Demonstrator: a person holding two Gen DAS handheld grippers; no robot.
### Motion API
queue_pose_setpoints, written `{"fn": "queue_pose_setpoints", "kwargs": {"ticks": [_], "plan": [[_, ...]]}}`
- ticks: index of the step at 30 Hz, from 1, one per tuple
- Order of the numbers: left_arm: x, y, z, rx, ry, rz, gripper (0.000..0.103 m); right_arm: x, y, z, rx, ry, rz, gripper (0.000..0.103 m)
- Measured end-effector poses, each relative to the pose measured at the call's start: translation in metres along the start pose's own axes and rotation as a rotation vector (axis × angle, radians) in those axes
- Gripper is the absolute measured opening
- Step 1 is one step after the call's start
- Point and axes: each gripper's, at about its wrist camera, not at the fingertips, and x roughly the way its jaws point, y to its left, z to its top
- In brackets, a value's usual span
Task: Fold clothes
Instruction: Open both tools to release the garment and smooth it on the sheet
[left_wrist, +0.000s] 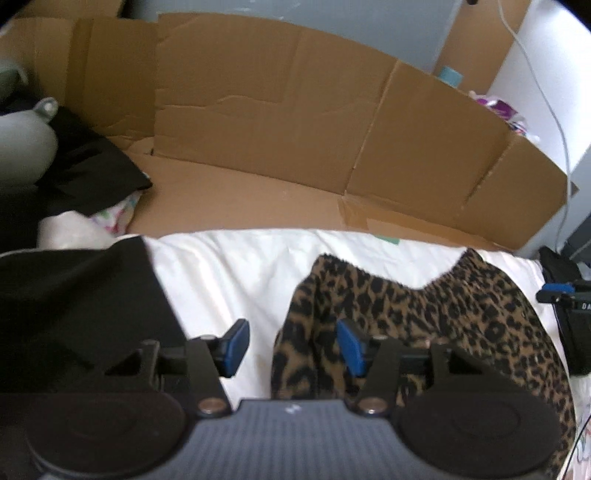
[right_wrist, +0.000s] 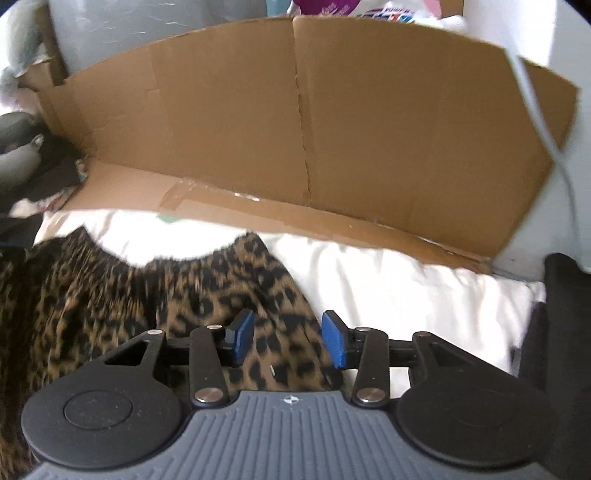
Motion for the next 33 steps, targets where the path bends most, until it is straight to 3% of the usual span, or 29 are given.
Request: {"fn": "queue_pose_setpoints", "kwargs": {"ticks": [10,17,22,28,29,32,33], "plan": [[-0.078,0.015,-0.056,-0.013,-0.009,0.024,0.054,-0.082,-0.042,-0.066,0.147,-0.038,-0.061,0.049],[-0.114,0.021,-0.109,-0.034,0.033,0.053,0.05,-0.124,-0.052,-0.115,0.254,-0.07,-0.077,0.049],[-0.112,0.024,-0.144,-0.056,0.099,0.076,0.054,-0.135,-0.059,-0.156,0.329,-0.064,-0.089,0.049],[-0.095,0.034,-0.174,-0.096,0.107,0.07,0.052,-0.133,-0.066,-0.208,0.447,-0.089,-0.129,0.05],[-0.093,0.034,-0.176,-0.097,0.105,0.064,0.051,-0.132,-0.067,-0.217,0.475,-0.096,-0.13,0.05],[-0.094,0.031,-0.178,-0.088,0.123,0.046,0.033,-0.129,-0.069,-0.241,0.552,-0.12,-0.132,0.05],[-0.095,0.031,-0.178,-0.094,0.135,0.041,0.02,-0.129,-0.069,-0.248,0.573,-0.129,-0.133,0.05]]}}
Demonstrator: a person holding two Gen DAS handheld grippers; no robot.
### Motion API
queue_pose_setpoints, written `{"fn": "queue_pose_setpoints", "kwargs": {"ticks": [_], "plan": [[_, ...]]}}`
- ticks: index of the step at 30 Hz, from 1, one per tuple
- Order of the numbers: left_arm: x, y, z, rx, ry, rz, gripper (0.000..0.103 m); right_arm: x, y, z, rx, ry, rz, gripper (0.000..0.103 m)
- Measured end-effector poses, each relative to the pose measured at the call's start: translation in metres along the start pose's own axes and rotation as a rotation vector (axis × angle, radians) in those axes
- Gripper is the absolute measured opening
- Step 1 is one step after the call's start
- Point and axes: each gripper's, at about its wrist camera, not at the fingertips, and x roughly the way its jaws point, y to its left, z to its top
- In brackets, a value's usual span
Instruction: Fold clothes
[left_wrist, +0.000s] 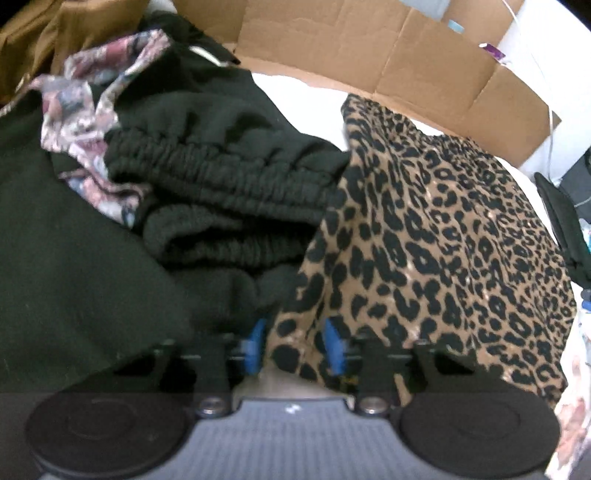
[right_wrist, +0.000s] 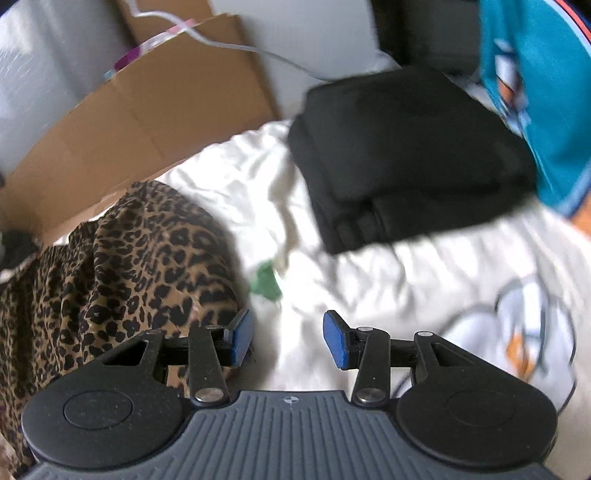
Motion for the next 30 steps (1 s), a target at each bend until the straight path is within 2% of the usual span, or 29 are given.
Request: {"fn": "queue_pose_setpoints", "kwargs": {"ticks": [1,4,7,14,18,20,22,23,24,25,30], "plan": [[-0.002,0.0,0.0,0.002,0.001,0.005,0.01,-0.001,-0.002,-0.004,0.01,-0.01,0.002,0.05],[-0.014,-0.001,0.004,0.009,-0.02,0.02,0.005,-0.005,-0.006,-0.011,0.022,-0.046,0.01,0.05],[-0.03,0.0,0.01,0.016,-0.056,0.046,0.004,-0.004,-0.004,-0.004,0.003,-0.08,0.025,0.05],[-0.072,0.005,0.022,-0.01,-0.142,0.121,0.004,0.019,0.01,0.003,-0.016,-0.071,0.086,0.05],[-0.062,0.007,0.024,-0.03,-0.106,0.154,0.014,0.03,0.021,0.004,-0.036,-0.05,0.126,0.05],[-0.057,0.006,0.023,-0.043,-0.097,0.169,0.016,0.037,0.027,0.004,-0.045,-0.031,0.144,0.05],[-0.056,0.005,0.021,-0.047,-0.106,0.178,0.025,0.043,0.034,0.002,-0.064,-0.011,0.159,0.049],[-0.056,0.005,0.019,-0.049,-0.111,0.182,0.027,0.042,0.039,0.002,-0.088,-0.011,0.161,0.046],[-0.057,0.004,0.017,-0.046,-0.119,0.188,0.032,0.04,0.044,0.002,-0.113,-0.013,0.163,0.031],[-0.057,0.004,0.015,-0.049,-0.128,0.199,0.034,0.038,0.049,0.002,-0.139,-0.014,0.164,0.021],[-0.057,0.006,0.012,-0.124,-0.169,0.209,0.034,0.023,0.072,0.007,-0.189,-0.069,0.214,0.019]]}}
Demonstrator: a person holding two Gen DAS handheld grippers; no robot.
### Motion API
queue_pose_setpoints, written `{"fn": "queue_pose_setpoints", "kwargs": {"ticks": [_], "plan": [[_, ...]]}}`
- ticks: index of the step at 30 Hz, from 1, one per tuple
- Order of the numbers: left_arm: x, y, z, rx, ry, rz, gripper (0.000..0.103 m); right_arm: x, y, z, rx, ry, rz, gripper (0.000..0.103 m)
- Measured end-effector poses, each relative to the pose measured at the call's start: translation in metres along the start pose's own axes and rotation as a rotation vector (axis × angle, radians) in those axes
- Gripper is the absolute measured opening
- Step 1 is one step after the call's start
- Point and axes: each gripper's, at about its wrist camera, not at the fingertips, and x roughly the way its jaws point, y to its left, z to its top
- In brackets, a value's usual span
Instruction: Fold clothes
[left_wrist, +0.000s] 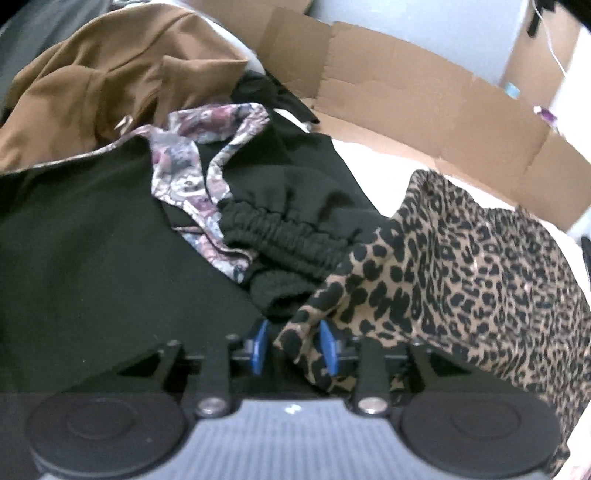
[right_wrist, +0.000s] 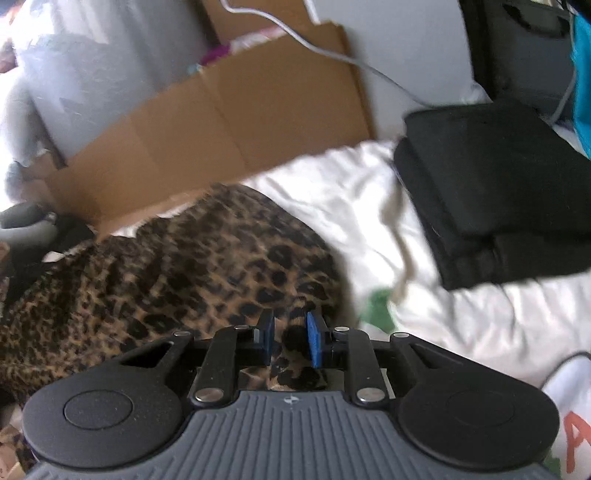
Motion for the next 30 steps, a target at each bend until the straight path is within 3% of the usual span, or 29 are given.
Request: {"fn": "queue_pose_setpoints", "kwargs": {"ticks": [3,8,11,15,17,18,19,22,24,27,30], "plan": [[-0.005,-0.004,0.0,-0.011,-0.023,0.003,0.035,0.003,0.018,-0.002,-0.032,0.016,0.056,0.015],[-0.014,-0.008,-0.003,-0.042,-0.059,0.013,0.04,0.012,0.055,-0.017,-0.165,0.082,0.115,0.016],[-0.02,-0.01,-0.004,-0.069,-0.076,0.013,0.04,0.003,0.055,-0.014,-0.193,0.034,0.068,0.019],[-0.025,-0.016,-0.003,-0.056,-0.087,0.005,0.042,-0.008,0.019,-0.002,-0.059,-0.018,-0.043,0.027],[-0.026,-0.016,-0.003,-0.077,-0.091,0.003,0.042,-0.009,0.005,-0.002,-0.014,-0.011,-0.081,0.035],[-0.027,-0.016,-0.002,-0.092,-0.095,0.0,0.042,-0.009,0.0,-0.003,-0.003,-0.002,-0.096,0.05],[-0.027,-0.016,-0.002,-0.104,-0.101,-0.007,0.042,-0.009,-0.003,-0.005,0.007,0.007,-0.11,0.055],[-0.028,-0.019,-0.002,-0.116,-0.117,-0.022,0.044,-0.003,-0.005,-0.009,-0.013,0.035,-0.145,0.055],[-0.024,-0.023,-0.002,-0.113,-0.117,-0.035,0.044,0.001,-0.004,-0.013,-0.036,0.047,-0.144,0.052],[-0.017,-0.025,-0.002,-0.11,-0.112,-0.052,0.044,0.001,0.002,-0.013,-0.044,0.042,-0.111,0.017],[-0.009,-0.023,-0.004,-0.121,-0.102,-0.064,0.044,0.001,0.016,-0.014,-0.082,0.019,-0.074,0.014]]}}
